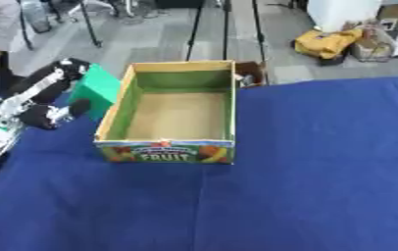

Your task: Pick up objects on the table and place them in the box.

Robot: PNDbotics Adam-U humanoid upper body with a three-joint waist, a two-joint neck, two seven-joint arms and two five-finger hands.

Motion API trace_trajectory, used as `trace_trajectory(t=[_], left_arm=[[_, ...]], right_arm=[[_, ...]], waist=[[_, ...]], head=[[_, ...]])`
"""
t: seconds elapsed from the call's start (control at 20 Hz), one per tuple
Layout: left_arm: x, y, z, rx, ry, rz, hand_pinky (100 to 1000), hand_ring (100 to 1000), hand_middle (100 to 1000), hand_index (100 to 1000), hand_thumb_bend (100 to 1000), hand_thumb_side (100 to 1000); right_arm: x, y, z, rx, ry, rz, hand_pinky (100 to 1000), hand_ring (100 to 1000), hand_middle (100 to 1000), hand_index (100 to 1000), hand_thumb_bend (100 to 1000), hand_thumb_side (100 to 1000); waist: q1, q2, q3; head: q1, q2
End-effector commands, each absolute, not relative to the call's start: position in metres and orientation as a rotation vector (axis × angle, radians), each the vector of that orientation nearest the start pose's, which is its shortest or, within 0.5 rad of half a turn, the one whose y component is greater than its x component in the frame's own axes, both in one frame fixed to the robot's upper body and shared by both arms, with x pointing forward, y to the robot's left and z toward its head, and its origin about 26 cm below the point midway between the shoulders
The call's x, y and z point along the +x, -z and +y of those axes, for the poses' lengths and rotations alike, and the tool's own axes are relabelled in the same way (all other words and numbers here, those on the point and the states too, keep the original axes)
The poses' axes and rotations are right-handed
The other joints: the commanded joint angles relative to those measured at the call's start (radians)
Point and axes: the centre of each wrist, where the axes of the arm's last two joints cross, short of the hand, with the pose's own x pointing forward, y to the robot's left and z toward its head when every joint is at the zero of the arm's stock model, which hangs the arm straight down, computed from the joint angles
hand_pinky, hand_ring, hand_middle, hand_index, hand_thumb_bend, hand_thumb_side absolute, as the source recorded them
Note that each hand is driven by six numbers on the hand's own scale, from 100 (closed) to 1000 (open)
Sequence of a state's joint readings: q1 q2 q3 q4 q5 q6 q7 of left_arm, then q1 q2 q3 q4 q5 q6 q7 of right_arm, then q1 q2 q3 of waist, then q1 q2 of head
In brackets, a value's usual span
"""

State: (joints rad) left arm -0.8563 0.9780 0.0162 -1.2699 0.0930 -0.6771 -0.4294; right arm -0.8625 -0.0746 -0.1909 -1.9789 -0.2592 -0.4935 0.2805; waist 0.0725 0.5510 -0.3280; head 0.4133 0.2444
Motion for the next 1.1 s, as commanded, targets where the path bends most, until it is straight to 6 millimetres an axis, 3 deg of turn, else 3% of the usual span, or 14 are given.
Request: trace_trajectory(t=[0.05,0.45,1.1], left_arm=[[0.364,-0.39,0.436,-0.82,-1.683,2.819,648,682,513,477,100,716],[0.367,-0.393,0.441,-0.767,-1.575,2.829,643,679,501,477,100,723],[0.375,-0.382,0.447,-0.704,-1.729,2.806,666,708,529,497,100,792]], right_arm=[[0.309,-0.358,-0.213,-0.421,0.315,2.875,773,853,505,831,100,802],[0.309,-0.361,-0.215,-0.425,0.341,2.859,775,863,494,837,100,792],[0.311,-0.364,-0.218,-0.425,0.38,2.845,777,876,478,844,100,778]], waist=[[0.005,-0.017,-0.006],[0.028,0.017,-0.042],[0.057,0.055,-0.08]], head=[[0.01,-0.025],[0.035,-0.055],[0.036,-0.064]])
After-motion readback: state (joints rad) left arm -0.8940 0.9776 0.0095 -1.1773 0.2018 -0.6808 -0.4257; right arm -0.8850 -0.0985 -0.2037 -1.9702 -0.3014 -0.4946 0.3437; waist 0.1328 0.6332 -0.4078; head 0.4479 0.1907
